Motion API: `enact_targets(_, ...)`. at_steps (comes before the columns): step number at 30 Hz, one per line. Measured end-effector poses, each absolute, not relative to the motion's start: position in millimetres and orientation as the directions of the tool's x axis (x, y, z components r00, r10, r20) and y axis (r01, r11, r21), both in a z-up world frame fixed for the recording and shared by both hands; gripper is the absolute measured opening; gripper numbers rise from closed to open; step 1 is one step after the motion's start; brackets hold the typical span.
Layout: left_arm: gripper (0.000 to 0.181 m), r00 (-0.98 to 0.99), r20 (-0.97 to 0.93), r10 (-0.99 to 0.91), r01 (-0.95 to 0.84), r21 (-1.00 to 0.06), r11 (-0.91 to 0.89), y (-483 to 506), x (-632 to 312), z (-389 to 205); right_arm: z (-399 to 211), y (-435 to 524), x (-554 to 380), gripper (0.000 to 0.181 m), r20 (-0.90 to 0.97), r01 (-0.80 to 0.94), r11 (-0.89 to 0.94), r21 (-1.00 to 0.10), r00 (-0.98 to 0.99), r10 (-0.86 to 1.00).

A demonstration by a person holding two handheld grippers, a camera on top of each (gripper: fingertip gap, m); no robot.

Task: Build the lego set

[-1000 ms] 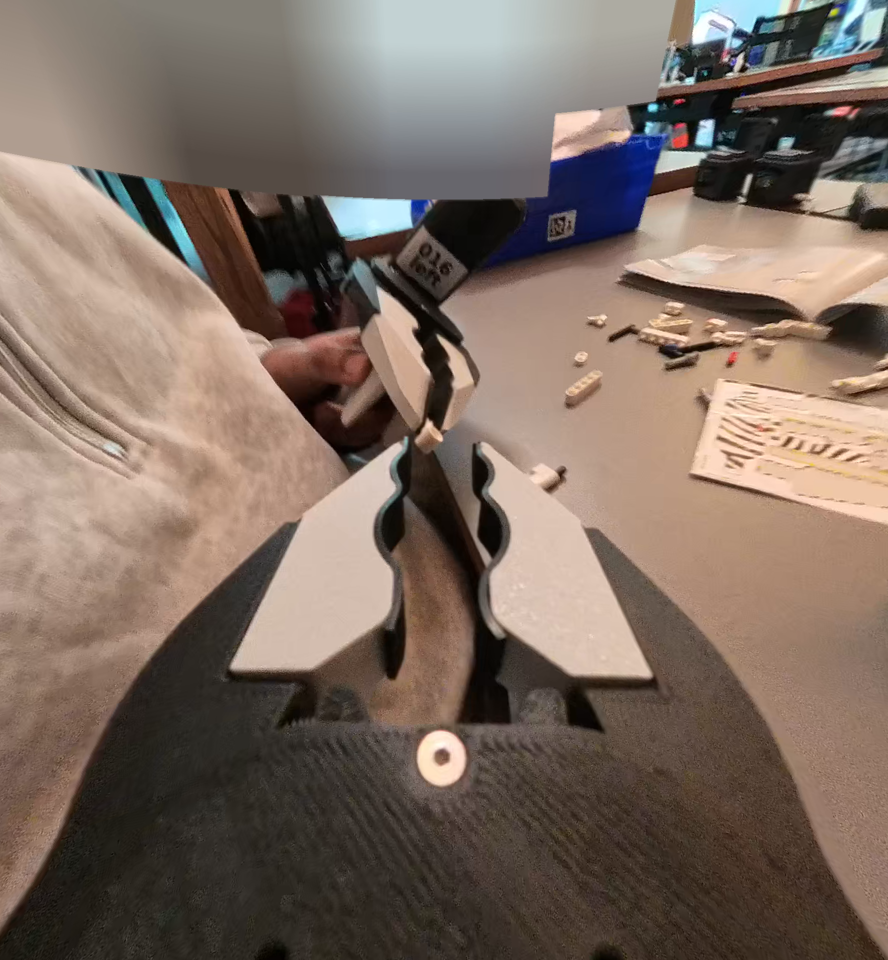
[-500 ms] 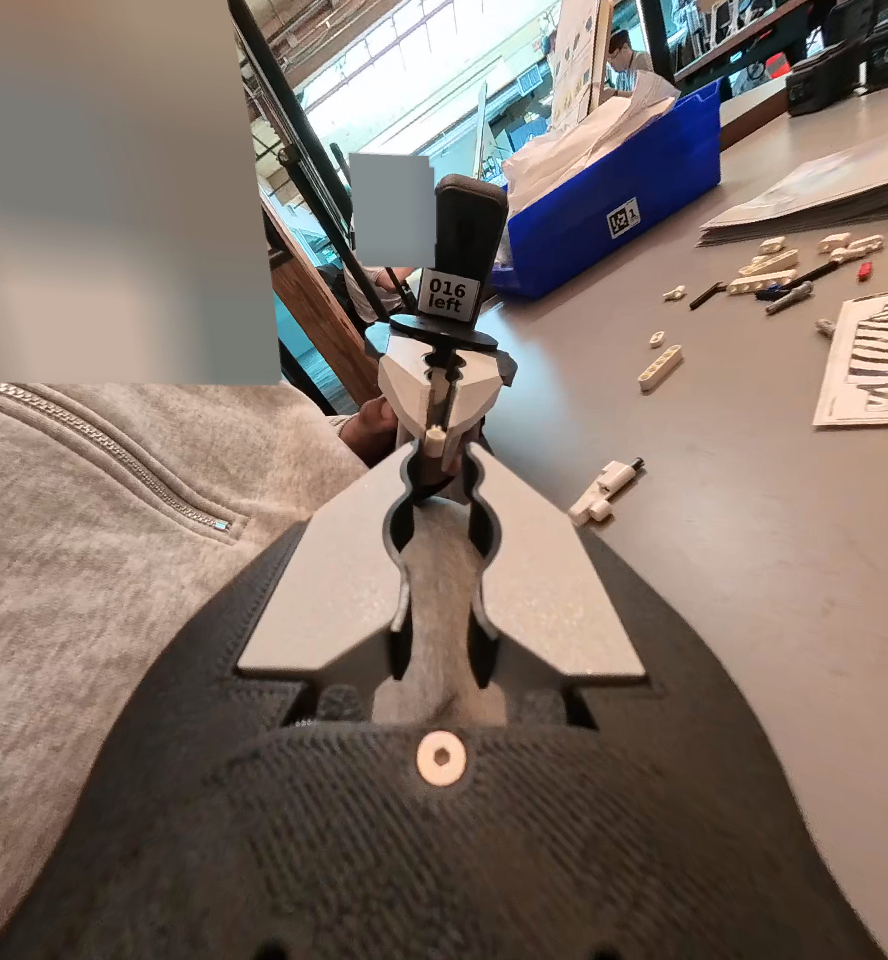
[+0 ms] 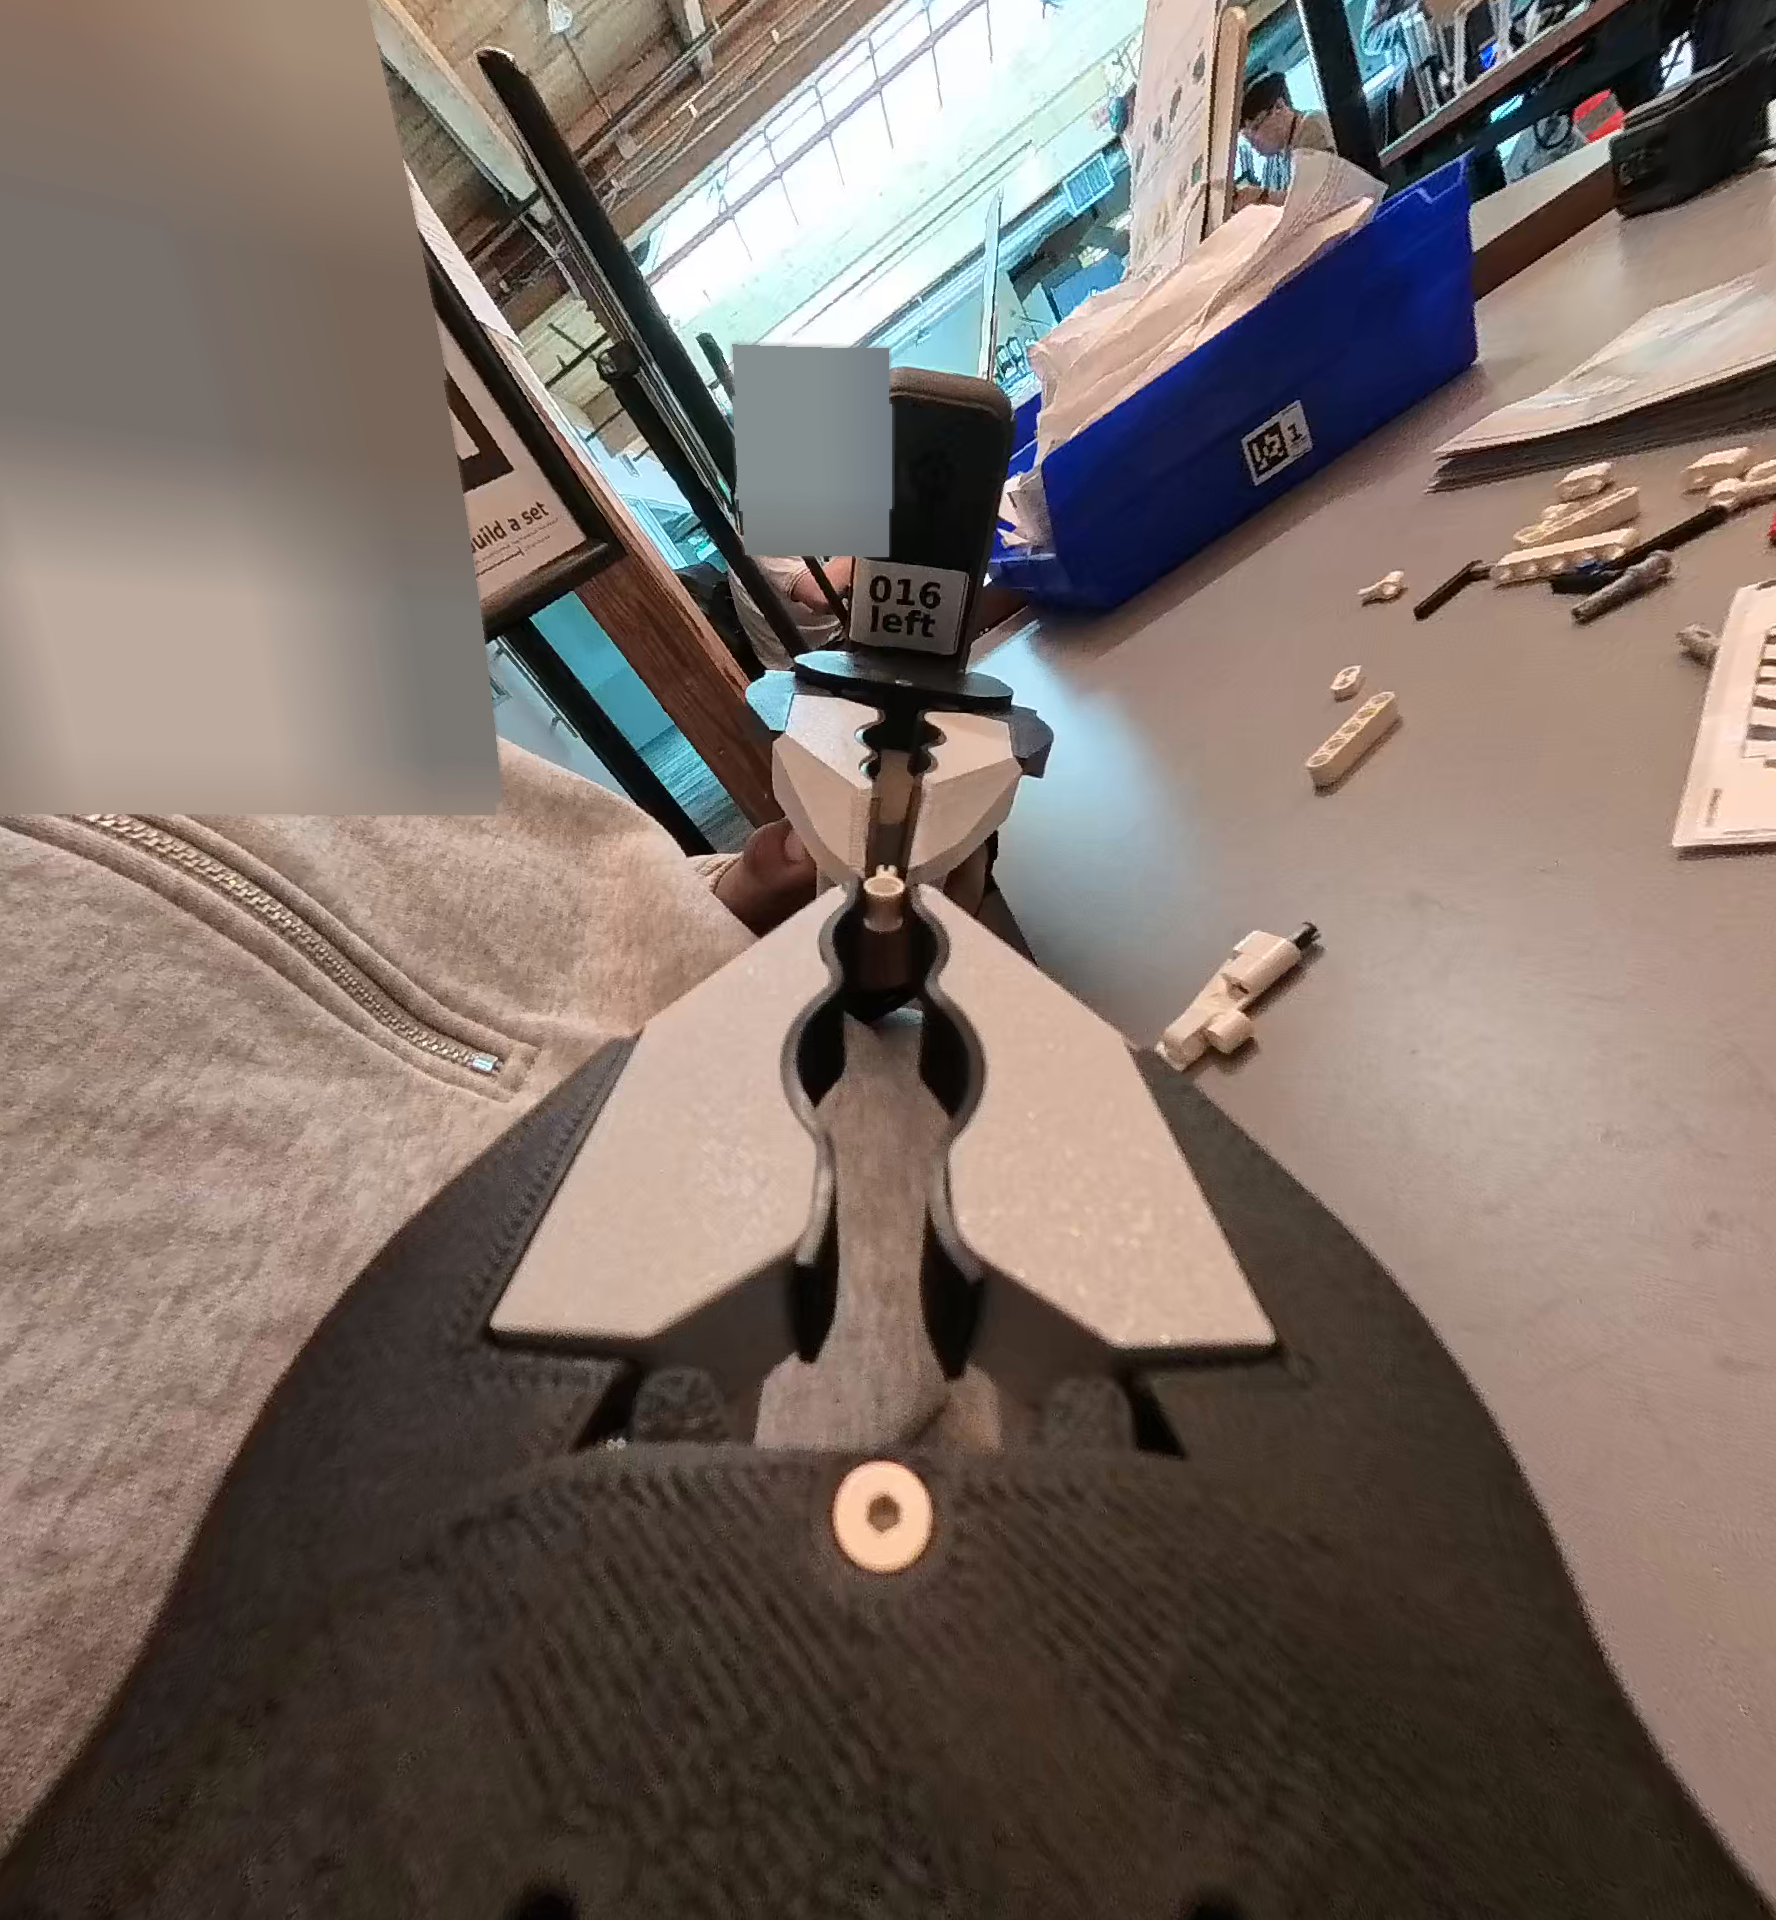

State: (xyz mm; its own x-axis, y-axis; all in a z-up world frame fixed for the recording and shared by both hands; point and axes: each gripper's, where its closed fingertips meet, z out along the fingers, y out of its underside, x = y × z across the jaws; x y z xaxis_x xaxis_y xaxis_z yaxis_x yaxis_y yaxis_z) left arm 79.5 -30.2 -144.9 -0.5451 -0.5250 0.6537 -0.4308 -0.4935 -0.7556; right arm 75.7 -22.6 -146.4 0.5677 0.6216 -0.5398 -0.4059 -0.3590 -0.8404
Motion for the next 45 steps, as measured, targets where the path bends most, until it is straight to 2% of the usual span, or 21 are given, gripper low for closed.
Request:
enact_targets(10,0.003,-0.538,0.657,-0.527,-0.414,-0.751,-0.513,-28.0,81.2,-144.2,-148.6,-21.3,74.9,0.005,-0.546,-0.393,-0.379,-0.838,0.575,0.61)
enact_targets(13,0.015,-0.499,0.637,-0.587,-0.394,-0.77,-0.502,-19.6,83.2,-148.0,-152.2,-18.1,82.0,0.005,-0.564,-0.401,-0.397,-0.826,0.596,0.572)
enact_targets(18,0.044,-0.28,0.463,-0.841,-0.474,-0.829,-0.298,6.1,88.6,-189.7,-175.7,-9.7,100.9,0.005,-0.669,-0.437,-0.524,-0.731,0.608,0.427)
enact_targets(23,0.055,-0.175,0.23,-0.957,-0.561,-0.823,-0.095,14.7,94.7,-220.0,-201.7,-2.5,102.5,0.005,-0.743,-0.416,-0.673,-0.612,0.595,0.307)
enact_targets(29,0.057,-0.165,0.022,-0.986,-0.605,-0.791,0.084,17.3,96.2,-233.2,-212.5,6.3,98.3,0.005,-0.769,-0.374,-0.758,-0.535,0.587,0.253)
enact_targets(38,0.042,-0.262,-0.043,-0.964,-0.541,-0.821,0.184,4.4,89.9,-230.9,-221.8,-8.6,85.5,0.006,-0.782,-0.324,-0.836,-0.443,0.596,0.183)
enact_targets(45,0.05,-0.318,-0.033,-0.948,-0.49,-0.85,0.194,-6.4,91.9,-227.4,-223.4,-23.8,94.1,0.006,-0.781,-0.374,-0.825,-0.423,0.613,0.123)
